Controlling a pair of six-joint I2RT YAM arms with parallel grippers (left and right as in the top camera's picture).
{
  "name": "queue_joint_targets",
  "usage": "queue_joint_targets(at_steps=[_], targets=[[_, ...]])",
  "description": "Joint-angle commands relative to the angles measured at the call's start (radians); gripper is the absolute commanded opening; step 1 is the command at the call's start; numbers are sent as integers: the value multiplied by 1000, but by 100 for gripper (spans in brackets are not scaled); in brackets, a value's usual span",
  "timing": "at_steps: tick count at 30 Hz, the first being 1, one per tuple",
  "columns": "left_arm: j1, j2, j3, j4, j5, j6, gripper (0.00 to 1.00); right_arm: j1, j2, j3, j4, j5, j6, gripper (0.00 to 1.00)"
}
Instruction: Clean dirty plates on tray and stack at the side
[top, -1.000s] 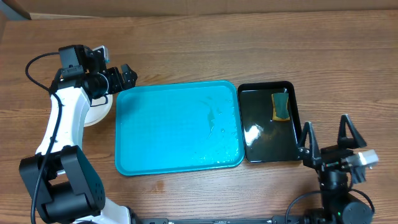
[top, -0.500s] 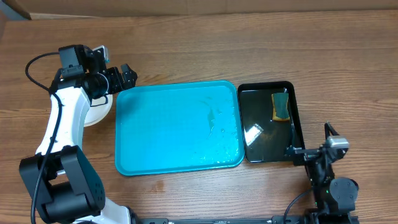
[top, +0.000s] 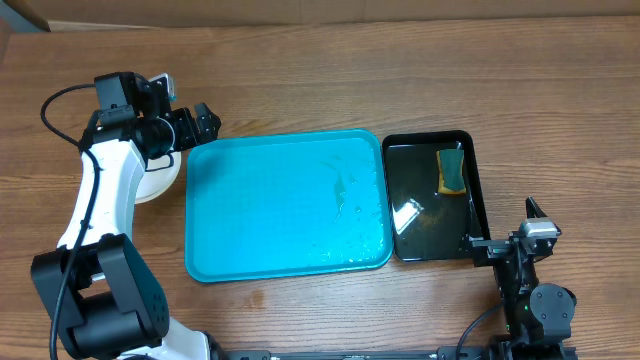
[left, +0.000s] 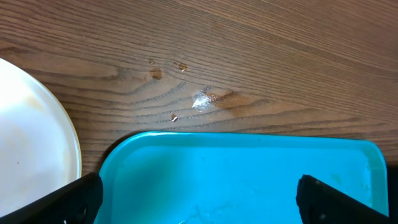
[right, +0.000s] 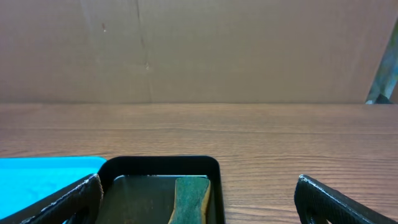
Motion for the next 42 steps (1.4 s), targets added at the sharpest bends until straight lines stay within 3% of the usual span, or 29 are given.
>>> queue_joint_targets(at_steps=[1,42], targets=[[-6,6,-5,3,-4,15,100,-3,-11,-10,6,6,-10,100],[-14,-31,-5,3,-12,15,100,-3,-10,-10,6,6,-10,100]])
